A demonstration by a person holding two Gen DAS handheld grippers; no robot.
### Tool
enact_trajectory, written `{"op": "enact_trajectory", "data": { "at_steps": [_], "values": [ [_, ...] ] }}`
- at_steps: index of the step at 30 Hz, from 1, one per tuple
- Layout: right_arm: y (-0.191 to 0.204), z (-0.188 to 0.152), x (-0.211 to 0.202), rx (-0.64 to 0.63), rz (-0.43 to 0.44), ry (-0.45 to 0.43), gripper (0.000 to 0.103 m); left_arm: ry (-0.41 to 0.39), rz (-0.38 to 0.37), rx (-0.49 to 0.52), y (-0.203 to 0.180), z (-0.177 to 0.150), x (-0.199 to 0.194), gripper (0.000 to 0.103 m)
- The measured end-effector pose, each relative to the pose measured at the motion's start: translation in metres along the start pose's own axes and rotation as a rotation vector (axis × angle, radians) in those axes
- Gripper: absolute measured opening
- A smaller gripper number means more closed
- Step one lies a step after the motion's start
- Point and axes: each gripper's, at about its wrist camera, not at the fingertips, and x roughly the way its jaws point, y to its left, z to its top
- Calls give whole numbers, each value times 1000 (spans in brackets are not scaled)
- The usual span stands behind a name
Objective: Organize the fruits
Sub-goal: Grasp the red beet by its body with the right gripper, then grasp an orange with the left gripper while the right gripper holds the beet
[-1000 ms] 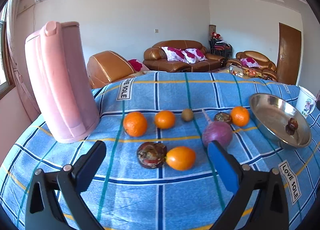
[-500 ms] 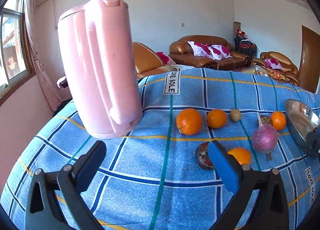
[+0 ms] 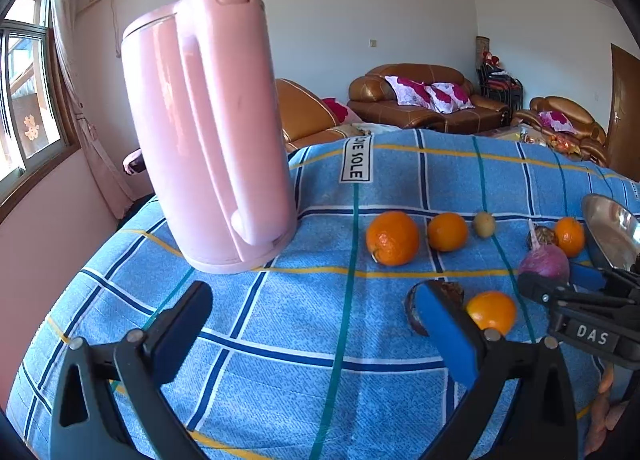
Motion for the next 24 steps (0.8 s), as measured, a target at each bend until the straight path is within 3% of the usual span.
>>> {"op": "enact_trajectory", "data": {
  "at_steps": [1,2,9,11,16,20,24],
  "values": [
    [1,0,4,-2,-1,22,57,-2,-2,0,1,0,0,103],
    [1,1,9,-6,-11,46,54,-4,-5,0,1,0,-1,103],
    [-1,-1,4,4,3,48,53,-8,-11,-3,2,-1,1,103],
    [-5,-4,-5,22,20,17,53,-3,-64,-6,1,-1,1,103],
    [-10,-22,-56,7,-1,-160,53,-44,-243,-4,-6,0,-13,98],
    [-26,-41,-91,46,-13,-254,53,-47,-341,21,-21,0,-18,90],
    [-43,-50,-102,116,-23,-274,53,-4,-416,79,-48,-2,-14,73]
  ]
}}
